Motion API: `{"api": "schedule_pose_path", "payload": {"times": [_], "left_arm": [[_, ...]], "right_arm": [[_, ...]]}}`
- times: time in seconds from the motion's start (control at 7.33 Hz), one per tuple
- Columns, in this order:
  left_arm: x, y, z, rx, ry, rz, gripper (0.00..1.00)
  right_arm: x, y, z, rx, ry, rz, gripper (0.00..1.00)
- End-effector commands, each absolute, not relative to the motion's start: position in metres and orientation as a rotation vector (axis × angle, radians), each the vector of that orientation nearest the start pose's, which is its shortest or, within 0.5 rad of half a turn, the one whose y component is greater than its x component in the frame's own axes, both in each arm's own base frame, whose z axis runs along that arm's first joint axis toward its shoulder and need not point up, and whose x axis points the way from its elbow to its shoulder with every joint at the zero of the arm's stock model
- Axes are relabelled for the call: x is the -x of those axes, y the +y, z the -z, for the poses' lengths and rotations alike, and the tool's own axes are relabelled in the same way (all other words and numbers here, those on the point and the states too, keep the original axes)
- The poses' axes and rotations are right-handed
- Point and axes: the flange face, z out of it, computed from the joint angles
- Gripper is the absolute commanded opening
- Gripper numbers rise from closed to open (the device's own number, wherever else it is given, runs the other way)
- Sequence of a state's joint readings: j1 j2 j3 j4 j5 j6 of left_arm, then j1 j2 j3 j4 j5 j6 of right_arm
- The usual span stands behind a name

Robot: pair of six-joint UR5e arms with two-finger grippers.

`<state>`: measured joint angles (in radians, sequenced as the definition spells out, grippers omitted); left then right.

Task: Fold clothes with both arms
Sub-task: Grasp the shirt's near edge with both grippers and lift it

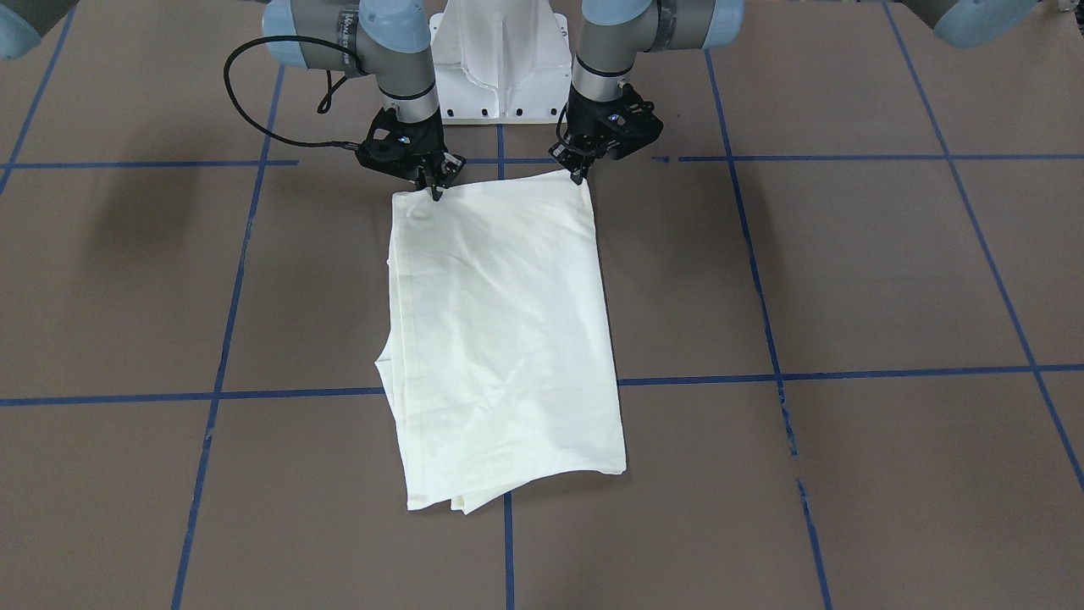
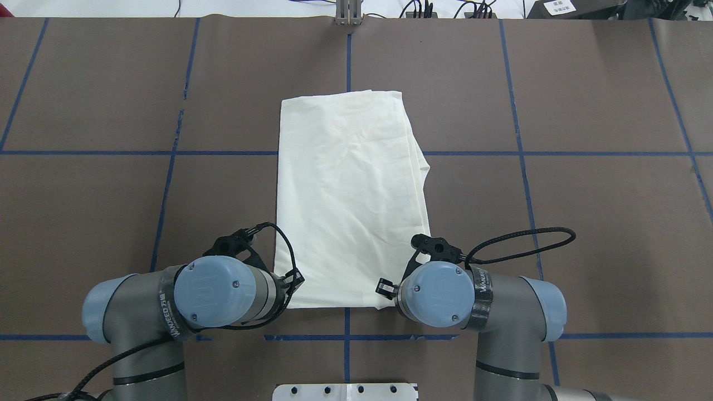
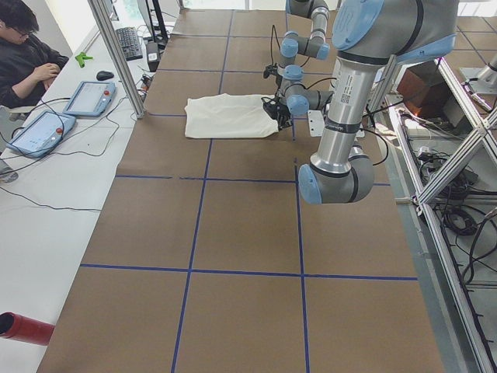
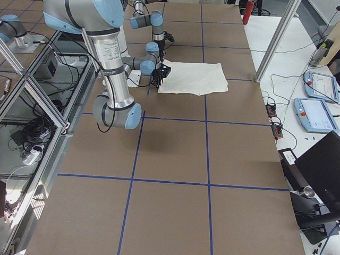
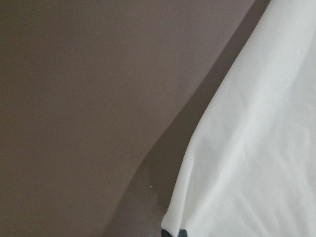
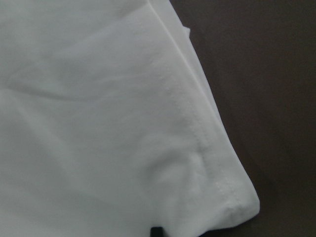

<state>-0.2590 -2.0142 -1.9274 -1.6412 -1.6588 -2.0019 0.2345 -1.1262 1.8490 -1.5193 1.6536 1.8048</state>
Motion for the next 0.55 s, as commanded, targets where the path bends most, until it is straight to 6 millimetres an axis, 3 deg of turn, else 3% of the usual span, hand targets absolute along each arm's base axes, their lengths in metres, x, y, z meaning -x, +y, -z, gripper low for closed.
{"api": "schedule_pose_path", "payload": {"times": [0.0,0.41], "left_arm": [[-0.5444,-0.2735,-0.2535,0.157,0.874,0.608,0.00],[-0.5399,-0.2721,-0.2497,0.159,0.881,0.606,0.00]], "right_arm": [[0.5717,-0.2692,-0.2772,0.076,-0.797,-0.416,0.00],[0.5655,-0.2720,-0.2687,0.079,-0.818,-0.423,0.00]]}}
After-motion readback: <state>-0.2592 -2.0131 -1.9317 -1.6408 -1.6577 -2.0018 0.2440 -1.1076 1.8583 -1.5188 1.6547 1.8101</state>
